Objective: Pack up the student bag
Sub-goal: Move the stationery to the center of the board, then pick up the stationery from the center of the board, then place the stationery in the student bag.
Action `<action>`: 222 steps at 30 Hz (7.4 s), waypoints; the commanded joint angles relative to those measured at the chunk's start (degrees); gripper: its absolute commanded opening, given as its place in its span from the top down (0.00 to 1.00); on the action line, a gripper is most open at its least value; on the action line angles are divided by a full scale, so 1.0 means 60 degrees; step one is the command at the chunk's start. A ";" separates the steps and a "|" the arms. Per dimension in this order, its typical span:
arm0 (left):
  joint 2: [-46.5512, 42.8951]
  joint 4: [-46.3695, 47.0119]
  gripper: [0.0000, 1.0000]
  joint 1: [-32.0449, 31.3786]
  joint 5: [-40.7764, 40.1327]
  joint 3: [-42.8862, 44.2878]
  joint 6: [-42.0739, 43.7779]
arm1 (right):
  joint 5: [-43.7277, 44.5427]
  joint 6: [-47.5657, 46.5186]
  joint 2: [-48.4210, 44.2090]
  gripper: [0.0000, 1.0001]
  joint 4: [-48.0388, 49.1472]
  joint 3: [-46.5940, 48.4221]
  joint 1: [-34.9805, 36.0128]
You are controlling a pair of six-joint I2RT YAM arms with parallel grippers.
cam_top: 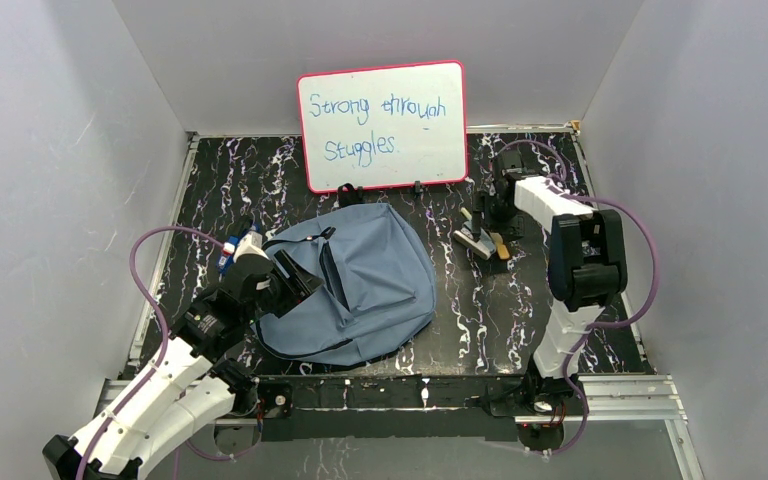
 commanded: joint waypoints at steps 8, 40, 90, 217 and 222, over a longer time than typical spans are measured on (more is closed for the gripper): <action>-0.0164 0.0024 0.44 -0.0032 0.0101 -0.0103 -0.0147 | -0.0398 0.0173 -0.0690 0.22 -0.0211 -0.0533 0.1046; -0.0476 -0.0104 0.44 -0.0032 0.0081 -0.0242 -0.0304 | 0.1460 0.0716 -0.0242 0.46 0.0081 -0.0575 0.0621; 0.2188 0.2309 0.30 -0.0040 0.0921 0.2093 -0.0023 | -0.1715 0.4519 -0.4828 0.79 0.2381 -0.1273 0.7483; 0.4889 0.5449 0.99 -0.0029 0.1328 -0.0108 0.0279 | 0.2013 0.3147 -0.2510 0.99 0.2661 0.1239 0.9073; 0.5114 0.5041 0.62 -0.0032 0.1393 0.0433 0.0701 | 0.1923 0.3269 -0.2712 0.94 0.2736 0.0896 0.8939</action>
